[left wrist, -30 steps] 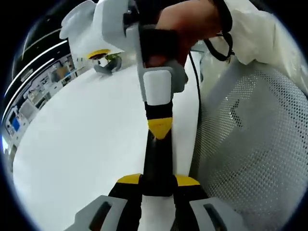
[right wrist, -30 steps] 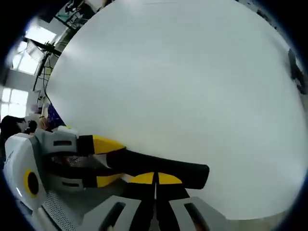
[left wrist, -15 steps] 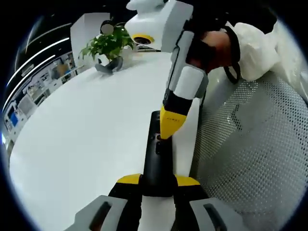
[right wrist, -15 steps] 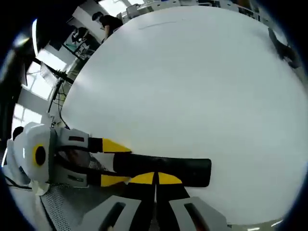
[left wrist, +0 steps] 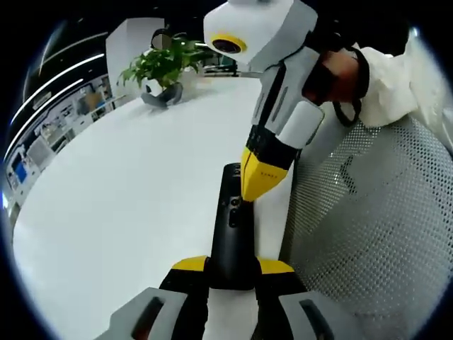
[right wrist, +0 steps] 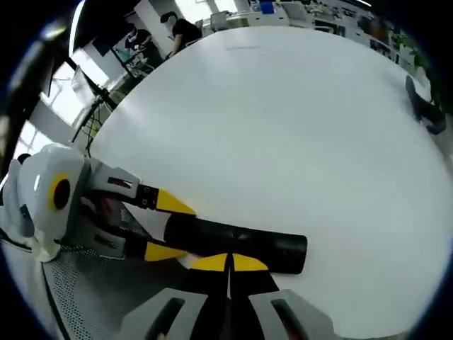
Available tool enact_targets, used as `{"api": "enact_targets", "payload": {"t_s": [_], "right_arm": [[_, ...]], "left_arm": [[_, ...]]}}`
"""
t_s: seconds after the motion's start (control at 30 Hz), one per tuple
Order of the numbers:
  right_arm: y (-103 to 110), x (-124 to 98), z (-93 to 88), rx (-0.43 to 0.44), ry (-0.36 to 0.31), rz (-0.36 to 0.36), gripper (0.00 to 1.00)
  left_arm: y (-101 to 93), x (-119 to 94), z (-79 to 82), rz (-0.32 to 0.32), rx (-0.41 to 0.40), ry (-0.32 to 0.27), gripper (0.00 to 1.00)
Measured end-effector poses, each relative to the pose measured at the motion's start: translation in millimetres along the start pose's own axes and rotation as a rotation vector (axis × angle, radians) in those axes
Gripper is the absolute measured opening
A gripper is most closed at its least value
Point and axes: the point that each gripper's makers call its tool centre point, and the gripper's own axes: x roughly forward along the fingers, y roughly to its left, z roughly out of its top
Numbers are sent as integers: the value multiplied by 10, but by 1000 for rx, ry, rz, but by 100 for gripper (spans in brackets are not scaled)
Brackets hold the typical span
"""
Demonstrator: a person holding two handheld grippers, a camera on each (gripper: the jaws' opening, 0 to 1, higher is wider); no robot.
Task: Press the specified remote control buttons in sequence, fully releasing each button before pressing the next.
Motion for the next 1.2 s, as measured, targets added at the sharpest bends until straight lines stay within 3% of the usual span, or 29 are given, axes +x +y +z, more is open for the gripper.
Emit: {"api": "enact_targets", "payload": {"t_s": [0.7, 1.2], "right_arm": [[-22, 44, -51, -38, 39, -18, 0], [-21, 66, -56, -45, 35, -32, 0]], "left_arm": [[-15, -3, 3, 2, 13, -9, 24], [-20, -44, -33, 25, 64, 45, 24]]}}
